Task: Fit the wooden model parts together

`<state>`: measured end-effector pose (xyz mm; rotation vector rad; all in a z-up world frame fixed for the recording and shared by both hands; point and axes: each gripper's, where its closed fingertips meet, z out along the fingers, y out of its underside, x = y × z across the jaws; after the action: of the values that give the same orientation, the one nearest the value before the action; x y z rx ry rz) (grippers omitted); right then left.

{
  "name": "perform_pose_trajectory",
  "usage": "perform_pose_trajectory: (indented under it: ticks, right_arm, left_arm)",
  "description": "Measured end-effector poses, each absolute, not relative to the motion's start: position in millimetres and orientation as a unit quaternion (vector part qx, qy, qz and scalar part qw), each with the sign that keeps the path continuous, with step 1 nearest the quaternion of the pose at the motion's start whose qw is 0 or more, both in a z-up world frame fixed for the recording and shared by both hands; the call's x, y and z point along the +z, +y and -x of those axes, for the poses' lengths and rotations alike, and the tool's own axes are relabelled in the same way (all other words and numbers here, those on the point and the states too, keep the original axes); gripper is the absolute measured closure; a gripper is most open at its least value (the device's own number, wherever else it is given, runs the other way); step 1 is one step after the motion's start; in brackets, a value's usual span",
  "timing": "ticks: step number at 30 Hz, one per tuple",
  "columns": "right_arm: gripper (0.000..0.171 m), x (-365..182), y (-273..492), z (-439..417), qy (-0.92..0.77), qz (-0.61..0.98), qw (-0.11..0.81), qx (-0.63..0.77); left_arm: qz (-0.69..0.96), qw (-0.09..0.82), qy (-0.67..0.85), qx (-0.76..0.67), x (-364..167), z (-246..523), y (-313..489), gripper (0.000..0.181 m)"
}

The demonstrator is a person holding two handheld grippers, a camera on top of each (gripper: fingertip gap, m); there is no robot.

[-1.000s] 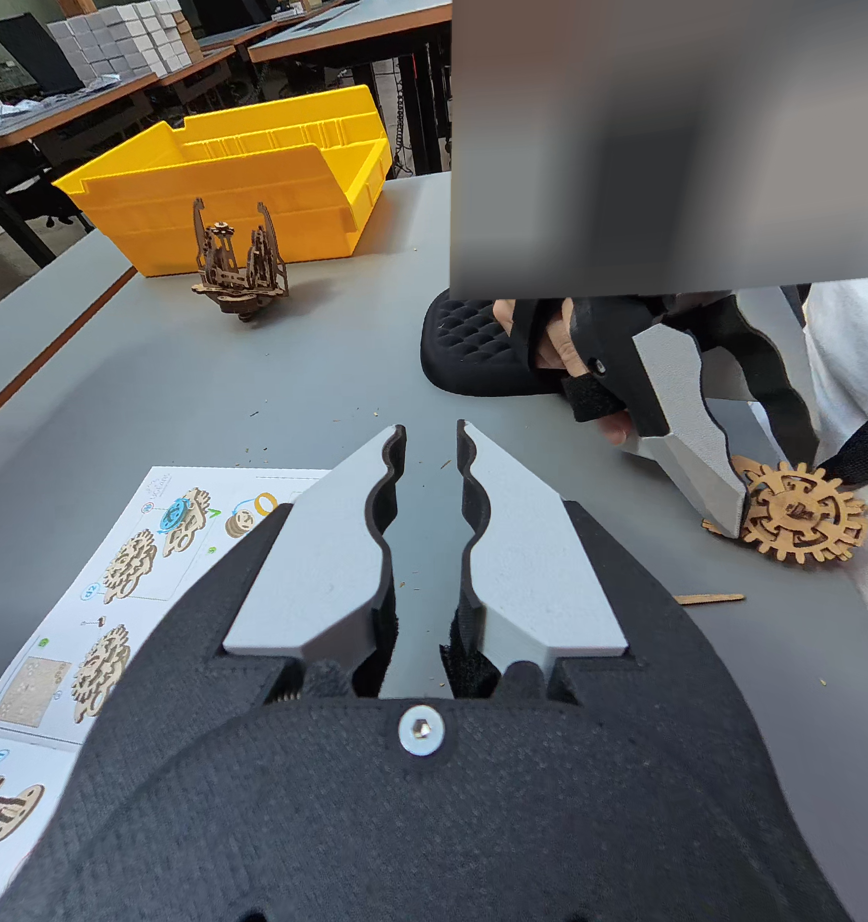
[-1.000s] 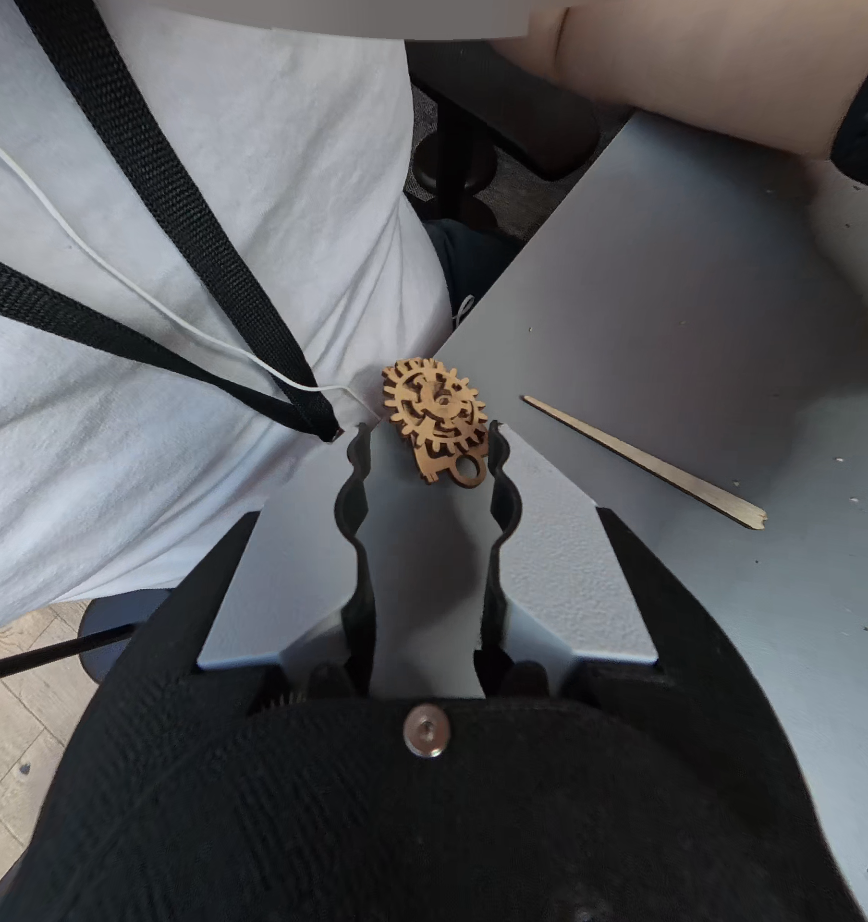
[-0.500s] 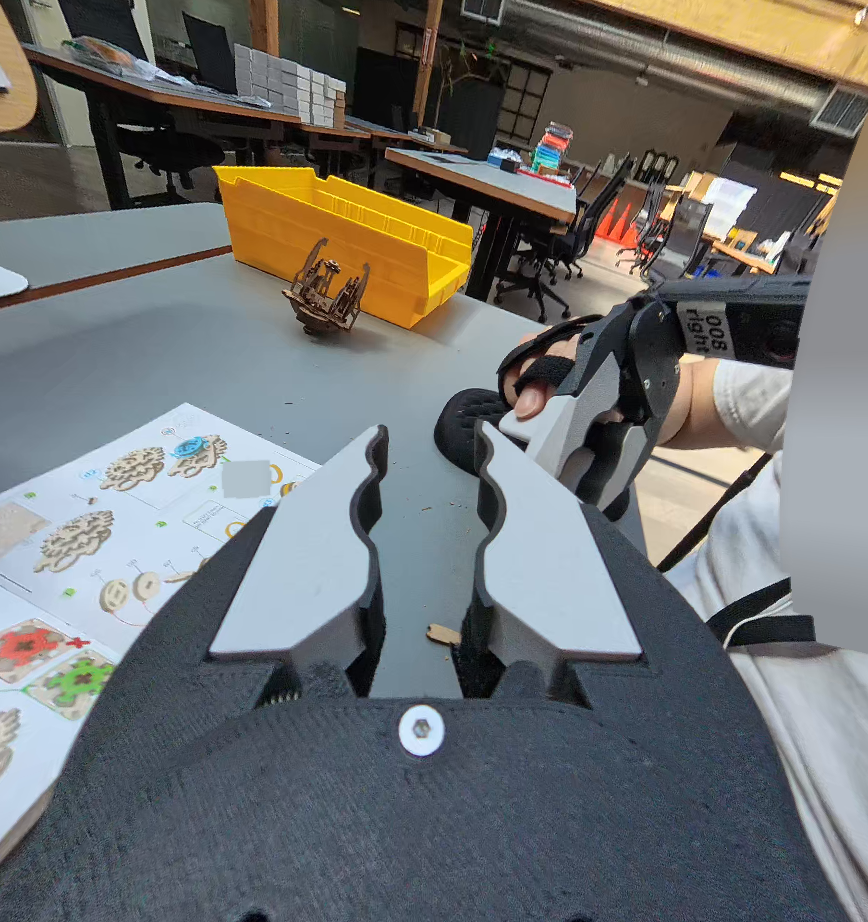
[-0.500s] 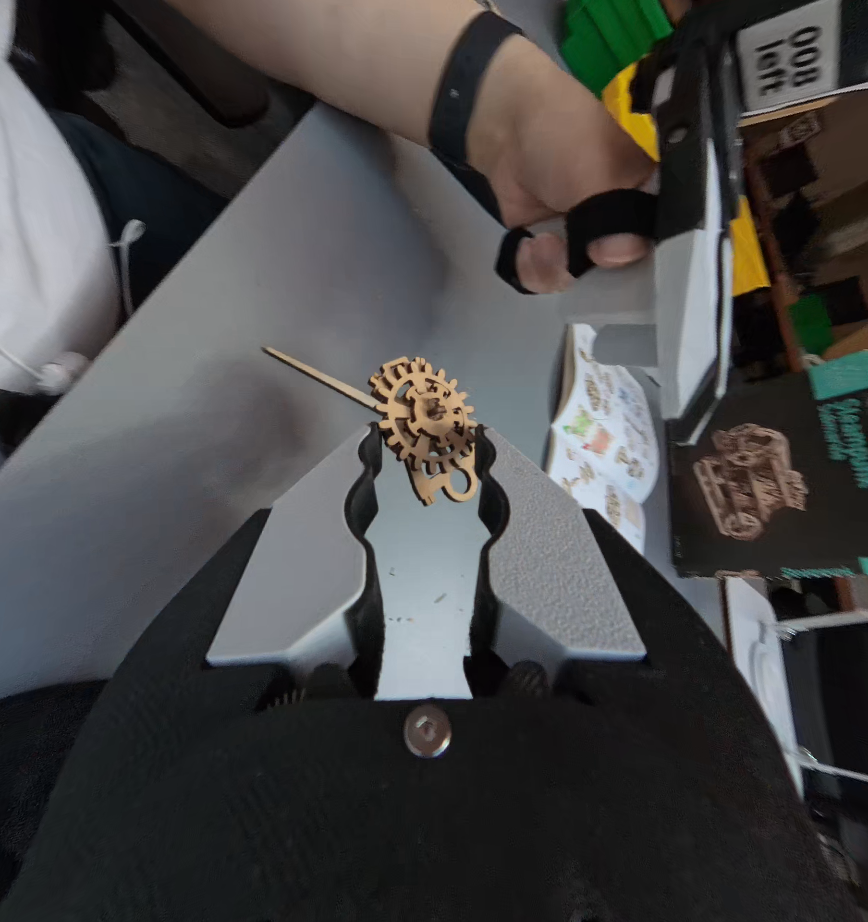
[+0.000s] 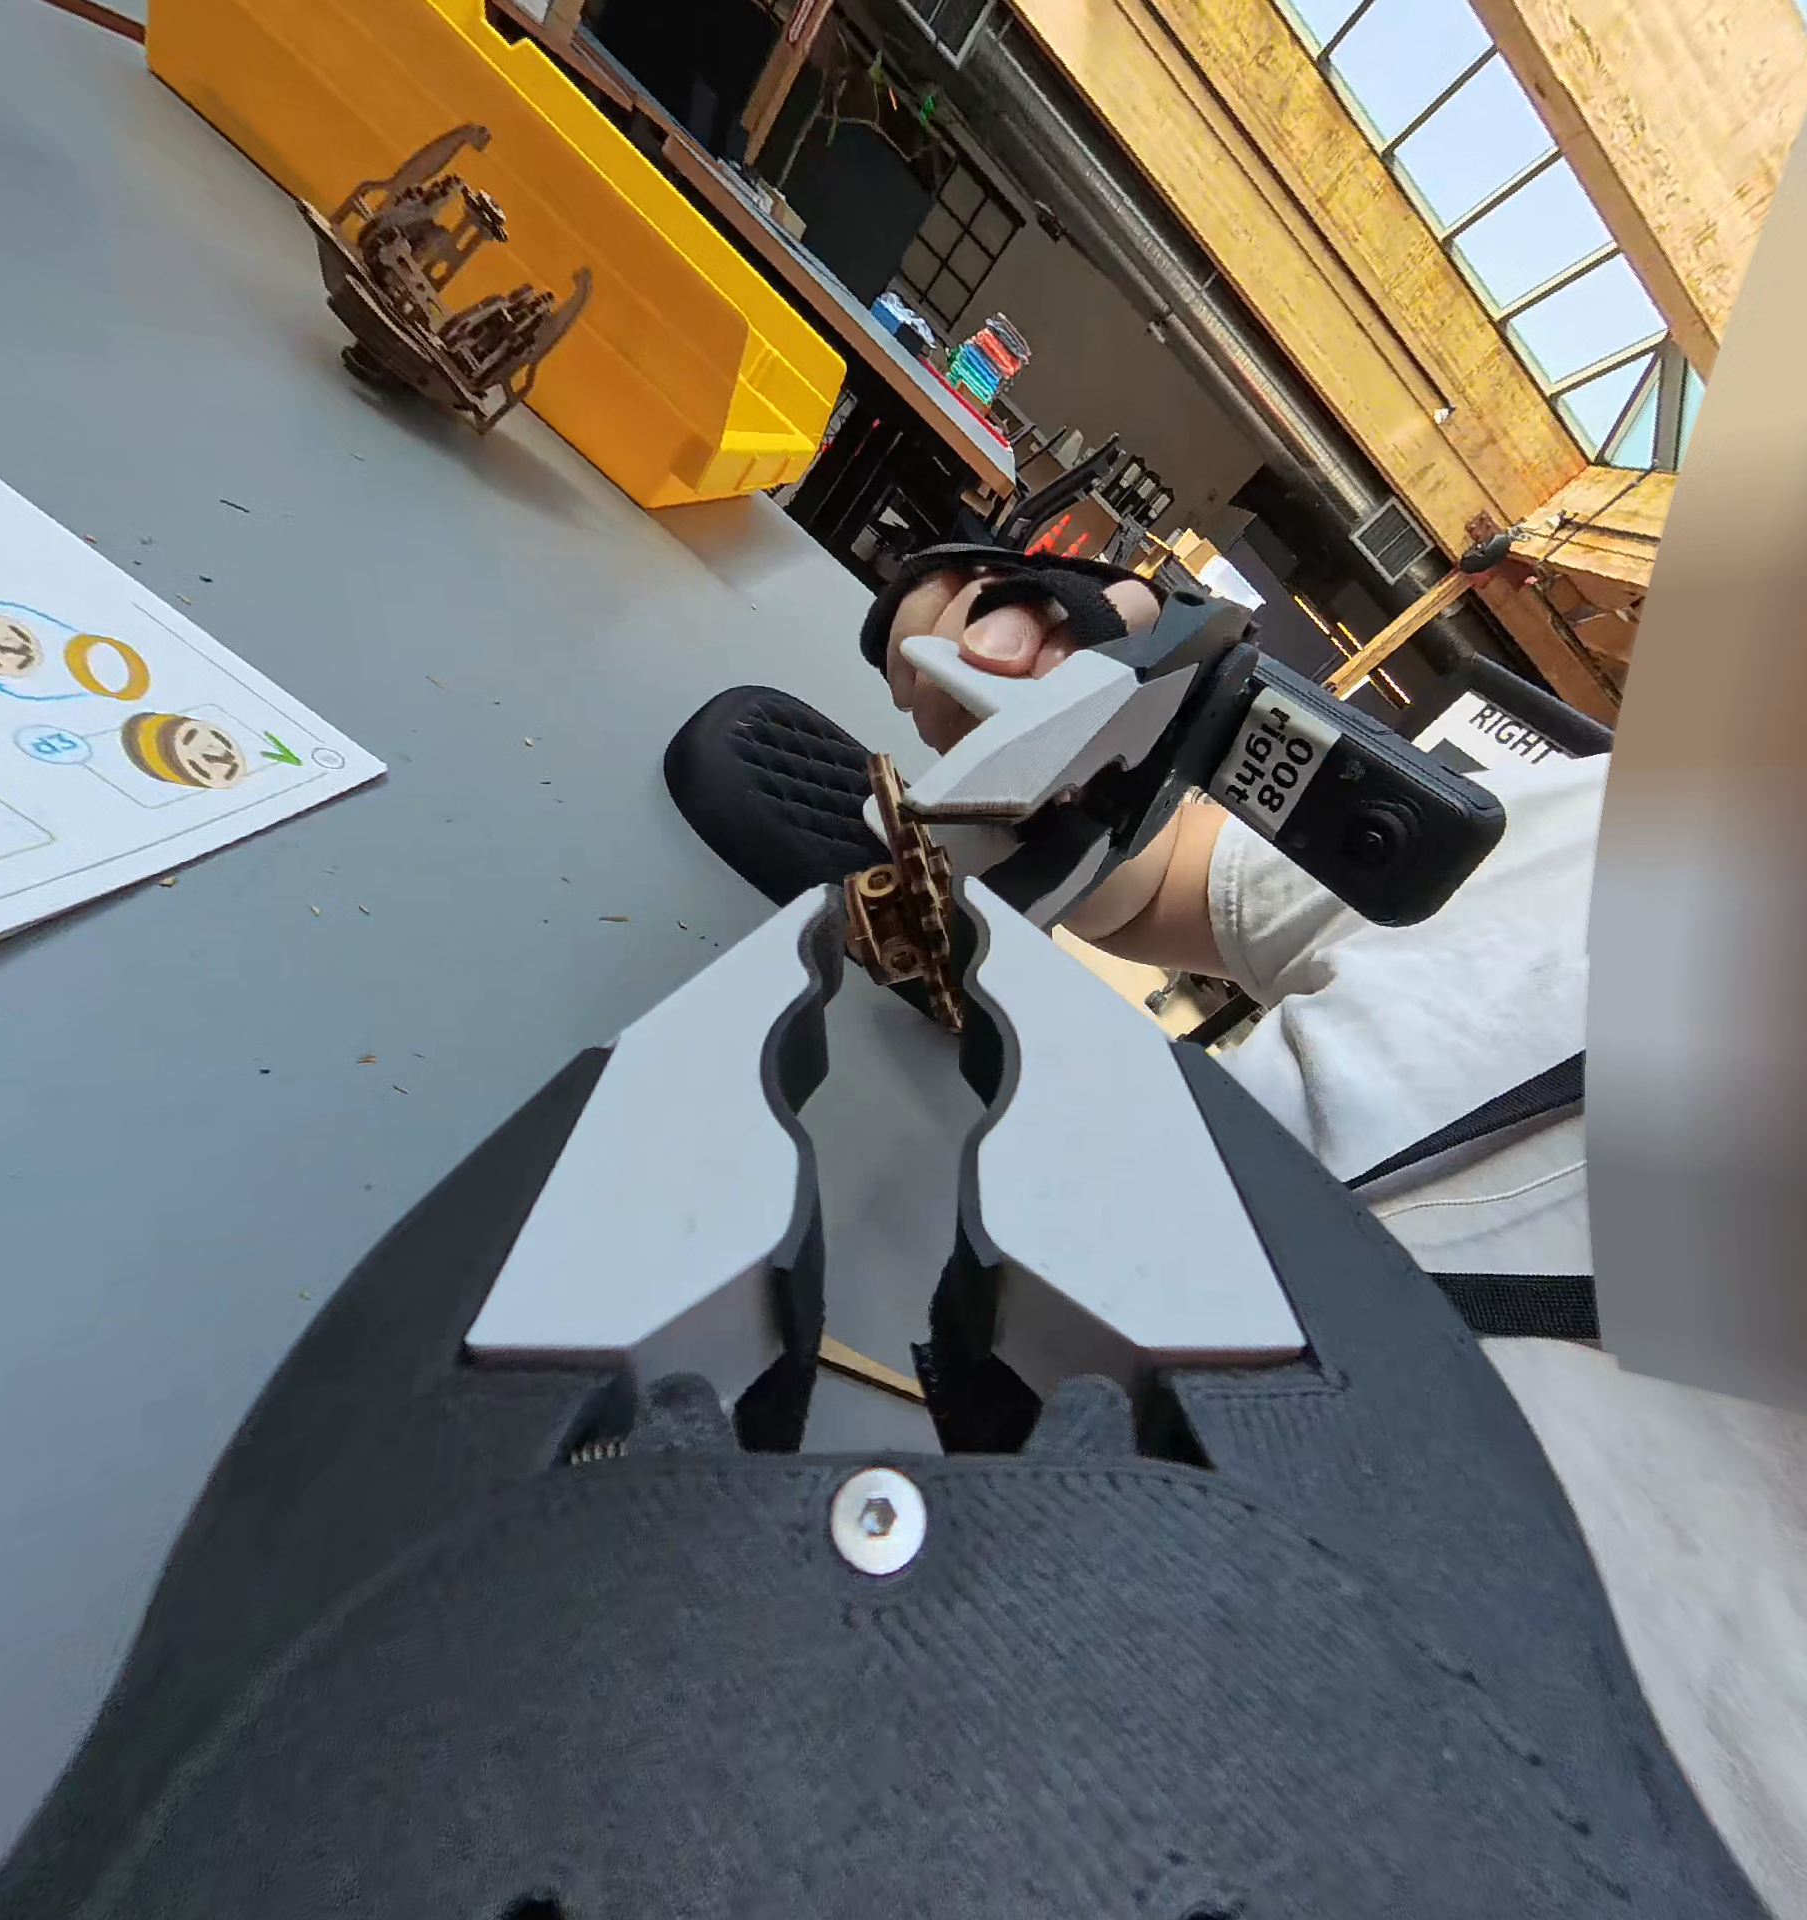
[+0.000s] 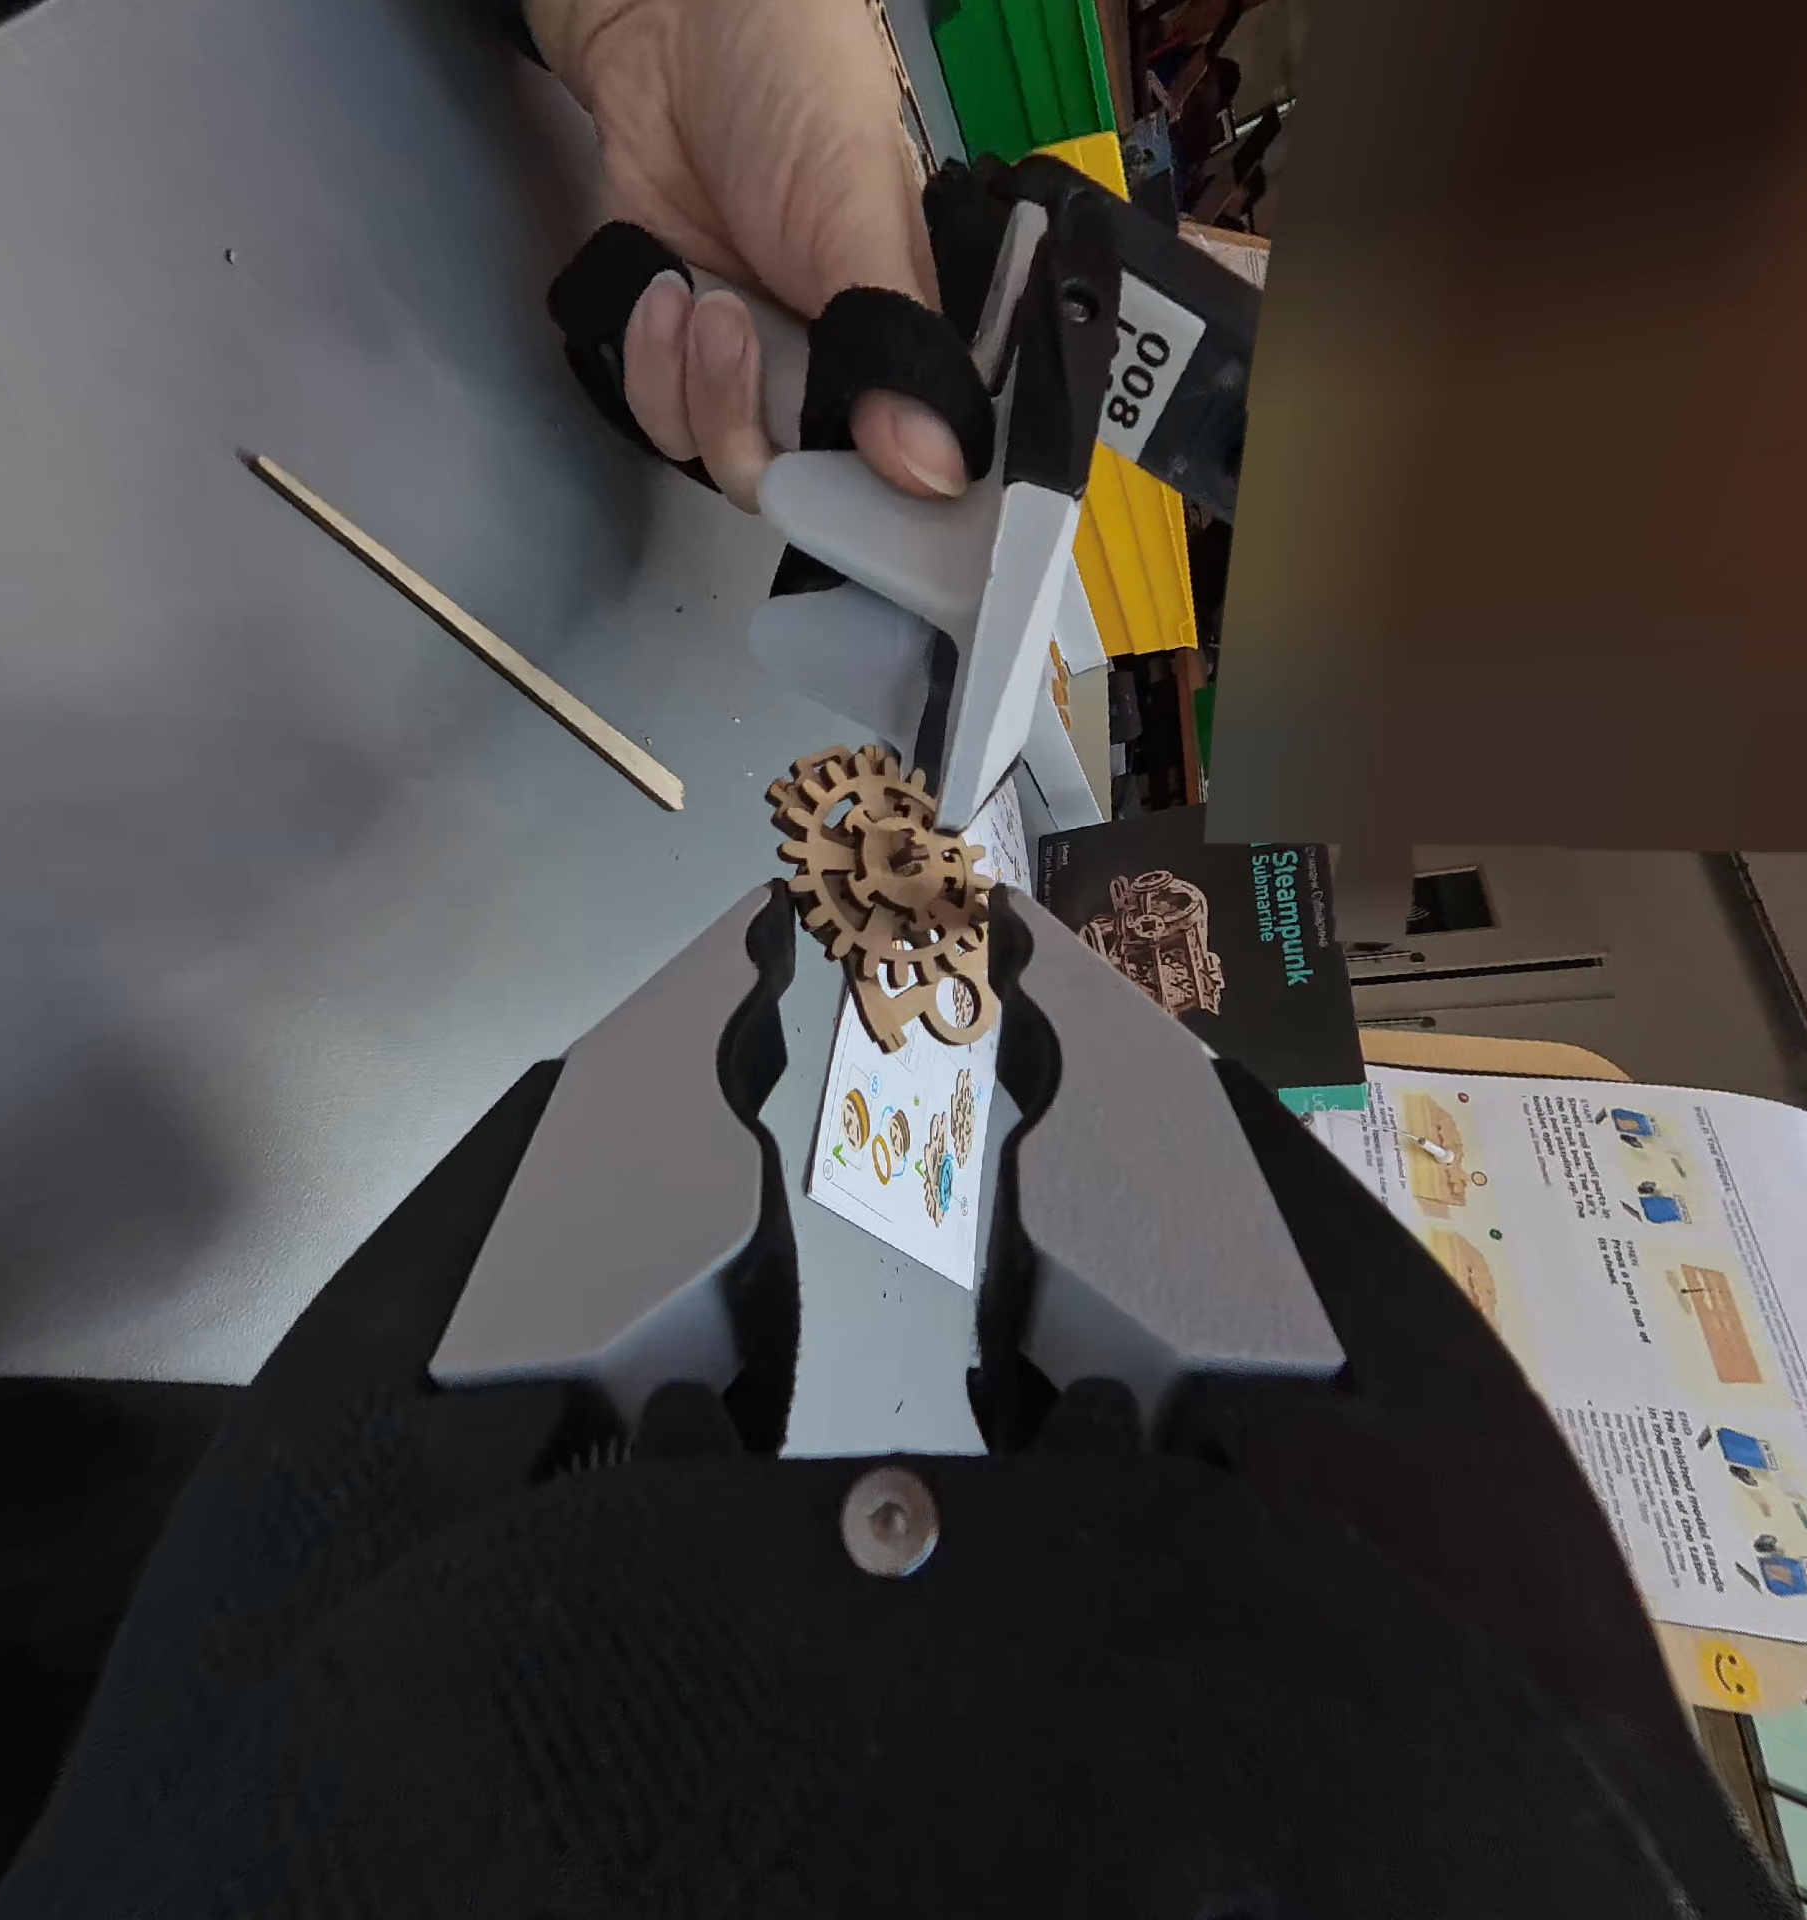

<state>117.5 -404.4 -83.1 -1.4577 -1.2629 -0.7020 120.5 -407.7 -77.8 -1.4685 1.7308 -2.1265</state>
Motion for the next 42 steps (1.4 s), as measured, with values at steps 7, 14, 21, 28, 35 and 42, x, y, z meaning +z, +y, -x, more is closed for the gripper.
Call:
perform_pose_trajectory:
  ticks: [7, 14, 21, 28, 35, 42]
  right_arm:
    - [0.134, -91, -404, -122, -0.511, 0.639, 0.531, -0.218]
    - [0.134, -59, -404, -132, -0.418, 0.666, 0.602, -0.141]
    - [0.149, -24, -402, -127, -0.291, 0.673, 0.674, -0.090]
    - [0.159, -18, -405, -124, -0.307, 0.638, 0.682, -0.180]
    - [0.164, -15, -408, -128, -0.312, 0.627, 0.683, -0.206]
    - [0.166, -16, -408, -128, -0.314, 0.631, 0.677, -0.211]
  left_arm:
    - [0.494, 0.026, 0.538, -0.683, -81, -124, -406, 0.178]
    - [0.535, 0.096, 0.344, -0.766, -51, -131, -365, 0.178]
    - [0.534, 0.209, 0.269, -0.774, -33, -123, -365, 0.178]
    - [0.510, 0.283, 0.296, -0.757, -20, -128, -391, 0.178]
    - [0.508, 0.285, 0.297, -0.756, -20, -132, -398, 0.177]
    - [0.512, 0.274, 0.294, -0.759, -21, -133, -398, 0.177]
